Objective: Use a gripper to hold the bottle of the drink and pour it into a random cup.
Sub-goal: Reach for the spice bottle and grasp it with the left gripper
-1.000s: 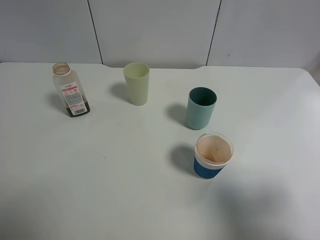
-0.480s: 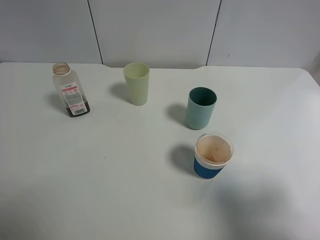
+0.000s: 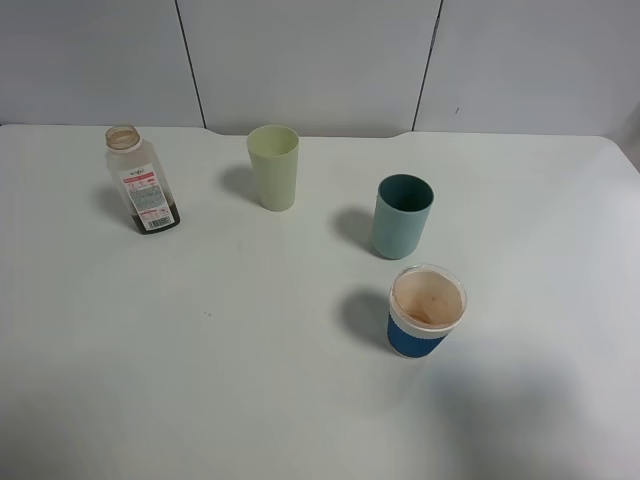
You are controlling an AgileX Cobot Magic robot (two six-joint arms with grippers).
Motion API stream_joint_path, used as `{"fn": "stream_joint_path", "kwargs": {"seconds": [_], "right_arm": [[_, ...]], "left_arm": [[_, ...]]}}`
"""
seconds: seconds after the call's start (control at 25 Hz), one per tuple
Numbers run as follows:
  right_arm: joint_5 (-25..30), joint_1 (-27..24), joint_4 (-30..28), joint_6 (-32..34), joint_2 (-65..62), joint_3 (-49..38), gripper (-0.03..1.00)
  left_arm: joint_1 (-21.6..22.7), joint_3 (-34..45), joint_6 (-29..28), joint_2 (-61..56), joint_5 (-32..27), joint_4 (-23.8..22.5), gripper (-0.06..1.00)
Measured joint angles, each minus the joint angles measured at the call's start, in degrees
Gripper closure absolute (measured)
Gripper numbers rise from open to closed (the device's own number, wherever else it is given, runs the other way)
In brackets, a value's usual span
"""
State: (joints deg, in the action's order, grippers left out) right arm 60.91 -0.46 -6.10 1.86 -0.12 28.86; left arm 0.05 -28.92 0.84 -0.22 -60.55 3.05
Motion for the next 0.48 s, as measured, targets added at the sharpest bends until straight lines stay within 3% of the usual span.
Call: {"fn": "stream_joint_path", "kwargs": {"seconds": [0.48], "right_arm": [[0.0,0.0,0.0,0.0,0.0,0.0,-0.02]], "left_arm": [[0.0,0.0,0.0,0.0,0.0,0.0,-0.04]]}}
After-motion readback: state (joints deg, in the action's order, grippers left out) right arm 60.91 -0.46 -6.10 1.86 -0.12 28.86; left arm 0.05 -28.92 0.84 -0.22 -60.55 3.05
